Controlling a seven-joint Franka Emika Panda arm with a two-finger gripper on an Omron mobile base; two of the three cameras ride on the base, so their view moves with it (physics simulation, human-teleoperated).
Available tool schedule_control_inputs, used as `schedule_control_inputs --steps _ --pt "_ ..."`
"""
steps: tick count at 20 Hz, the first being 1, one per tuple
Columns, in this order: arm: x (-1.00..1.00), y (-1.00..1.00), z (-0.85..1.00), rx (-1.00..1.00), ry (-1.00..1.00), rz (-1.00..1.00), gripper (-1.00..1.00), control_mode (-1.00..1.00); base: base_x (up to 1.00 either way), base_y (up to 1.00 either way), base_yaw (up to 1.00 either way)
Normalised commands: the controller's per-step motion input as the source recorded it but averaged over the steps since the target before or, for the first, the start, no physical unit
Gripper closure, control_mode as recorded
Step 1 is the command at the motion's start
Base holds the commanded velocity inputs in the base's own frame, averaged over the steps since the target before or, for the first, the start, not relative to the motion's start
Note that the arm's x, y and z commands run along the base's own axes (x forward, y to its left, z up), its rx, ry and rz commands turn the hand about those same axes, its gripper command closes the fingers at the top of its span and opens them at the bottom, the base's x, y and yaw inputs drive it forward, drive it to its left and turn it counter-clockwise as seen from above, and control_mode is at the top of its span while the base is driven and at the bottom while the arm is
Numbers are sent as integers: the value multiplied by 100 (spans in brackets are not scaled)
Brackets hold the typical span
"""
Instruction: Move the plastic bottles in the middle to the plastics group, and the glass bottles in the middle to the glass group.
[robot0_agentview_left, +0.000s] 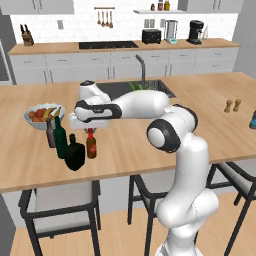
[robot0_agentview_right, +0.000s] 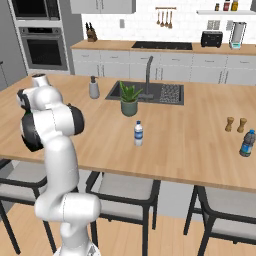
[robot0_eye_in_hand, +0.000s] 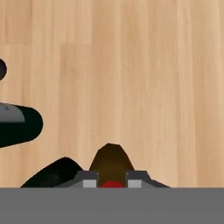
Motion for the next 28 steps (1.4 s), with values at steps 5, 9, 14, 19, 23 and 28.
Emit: schedule_control_inputs --steps 5,9,14,19,23,28 --pt "0 0 -17 0 0 0 100 -100 0 0 0" --pt "0 0 -16 0 0 0 100 -100 0 0 0" --pt "0 0 -17 0 0 0 100 -100 0 0 0" --pt "0 0 -17 0 0 0 100 -100 0 0 0" --pt "-3 0 -16 0 0 0 100 -100 0 0 0" --pt "-7 0 -8 0 0 0 -100 -100 0 0 0"
